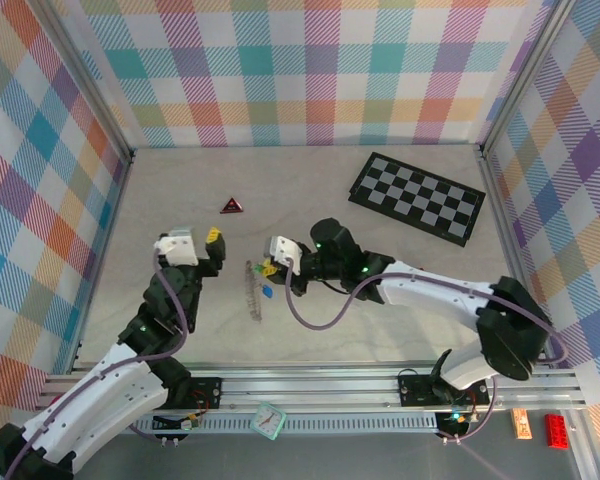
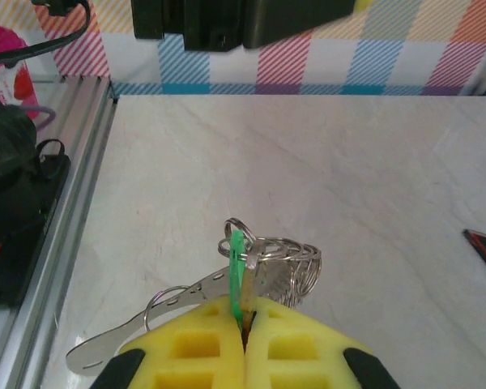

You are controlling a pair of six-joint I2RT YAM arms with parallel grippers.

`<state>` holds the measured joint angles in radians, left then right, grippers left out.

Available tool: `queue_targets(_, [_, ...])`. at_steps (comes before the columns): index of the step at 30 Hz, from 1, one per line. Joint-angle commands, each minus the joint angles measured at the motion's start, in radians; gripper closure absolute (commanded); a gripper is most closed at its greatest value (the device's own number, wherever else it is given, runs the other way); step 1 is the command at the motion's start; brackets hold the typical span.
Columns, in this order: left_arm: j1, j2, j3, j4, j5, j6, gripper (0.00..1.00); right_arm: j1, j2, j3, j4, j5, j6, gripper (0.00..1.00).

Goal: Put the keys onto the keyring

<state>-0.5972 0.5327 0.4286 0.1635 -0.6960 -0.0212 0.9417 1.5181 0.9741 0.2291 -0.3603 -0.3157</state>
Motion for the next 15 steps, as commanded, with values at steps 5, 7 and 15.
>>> queue_targets(5, [0.034,-0.048,-0.062,-0.07,-0.128,-0.15,0.25,-0.019,0.04,-0.001,-0.001,0.05,-0.019,1.0])
queue_targets(7, [0.036,-0.042,-0.066,-0.072,-0.126,-0.142,0.25,-0.031,0.026,-0.019,-0.081,0.081,-0.065,1.0])
queue_targets(15, [0.046,0.033,-0.125,-0.048,-0.123,-0.132,0.25,-0.071,-0.028,-0.063,-0.422,0.245,-0.245,1.0])
